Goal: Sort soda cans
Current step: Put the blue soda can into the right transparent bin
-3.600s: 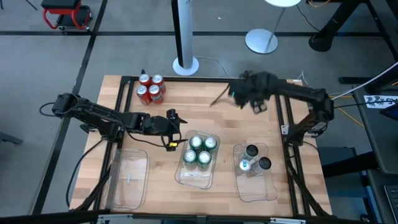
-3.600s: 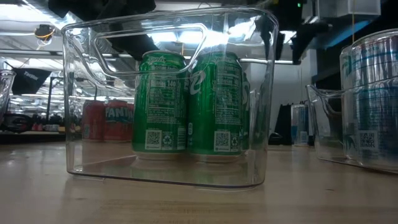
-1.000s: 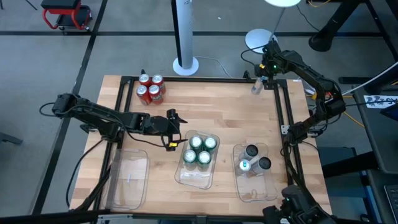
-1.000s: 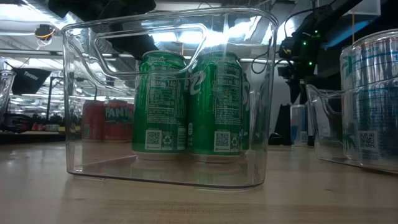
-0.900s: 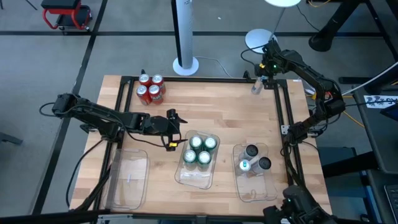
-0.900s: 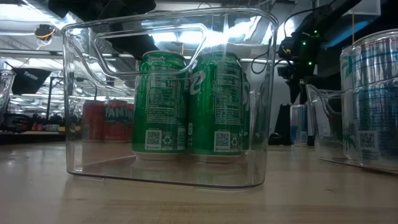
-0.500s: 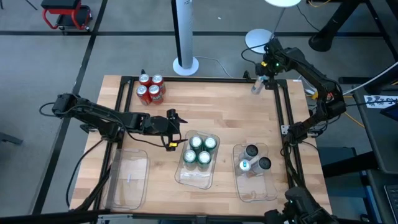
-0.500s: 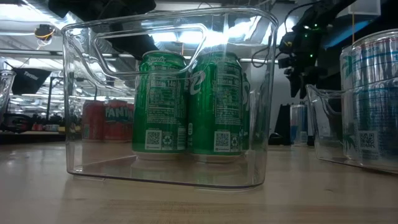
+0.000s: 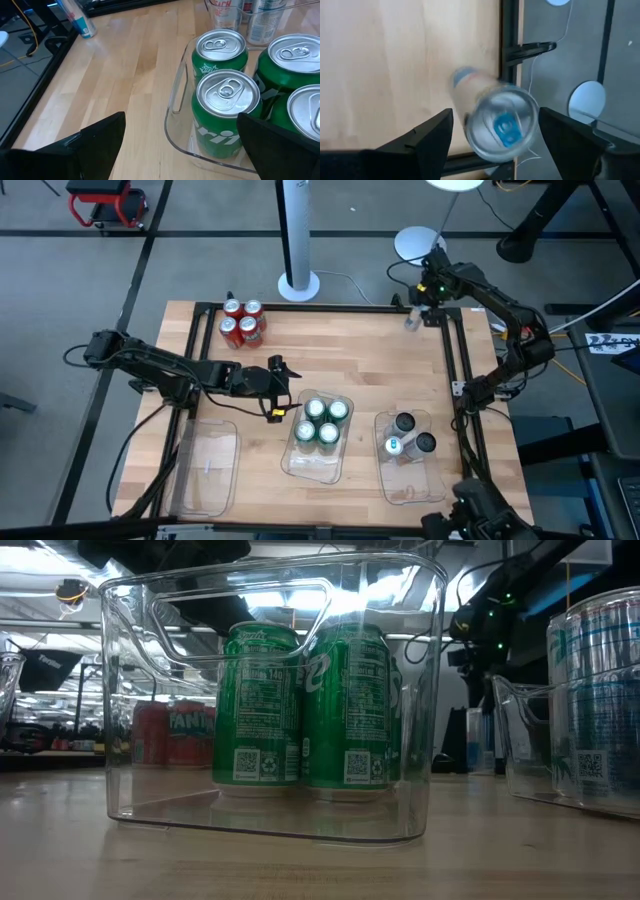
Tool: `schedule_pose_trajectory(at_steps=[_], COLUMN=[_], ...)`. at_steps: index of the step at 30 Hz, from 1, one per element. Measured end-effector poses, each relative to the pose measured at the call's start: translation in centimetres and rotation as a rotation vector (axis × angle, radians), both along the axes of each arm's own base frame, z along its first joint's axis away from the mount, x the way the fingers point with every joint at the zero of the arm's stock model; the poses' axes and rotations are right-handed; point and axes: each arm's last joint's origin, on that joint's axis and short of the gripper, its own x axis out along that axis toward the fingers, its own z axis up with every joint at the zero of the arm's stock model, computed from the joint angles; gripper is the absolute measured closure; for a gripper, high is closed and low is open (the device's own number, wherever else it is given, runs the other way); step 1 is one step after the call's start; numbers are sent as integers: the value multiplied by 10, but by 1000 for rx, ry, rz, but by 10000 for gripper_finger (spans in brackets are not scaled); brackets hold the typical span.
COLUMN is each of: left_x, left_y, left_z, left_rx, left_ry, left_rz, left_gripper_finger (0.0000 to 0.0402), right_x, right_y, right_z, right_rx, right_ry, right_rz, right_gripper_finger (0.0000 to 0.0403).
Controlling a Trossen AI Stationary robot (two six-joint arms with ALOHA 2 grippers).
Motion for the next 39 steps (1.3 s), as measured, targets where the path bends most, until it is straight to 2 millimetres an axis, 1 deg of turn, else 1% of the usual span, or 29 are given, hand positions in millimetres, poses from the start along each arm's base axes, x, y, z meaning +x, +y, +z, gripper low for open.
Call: schedule_pose_trajectory(at_steps=[7,18,22,25,30,39], left_x=[0,0,0,0,0,0], left_y=[0,0,0,0,0,0], left_z=[0,0,0,0,0,0], left_rx=[0,0,0,0,0,0], left_ry=[0,0,0,0,0,0], left_rz=[0,0,0,0,0,0], left_gripper_finger=[31,31,31,31,31,31], right_x=[3,4,3,1,-3,-3], right_y=[-4,-5,-4,0,5,3], right_z=[-10,-11,-5,4,17,19], right_rx=[4,5,17,9,-48,-83], right_ry=[-5,-4,2,-3,-4,13], right_rz=[4,6,6,6,-7,3], right_gripper_finger=[107,107,107,107,107,106])
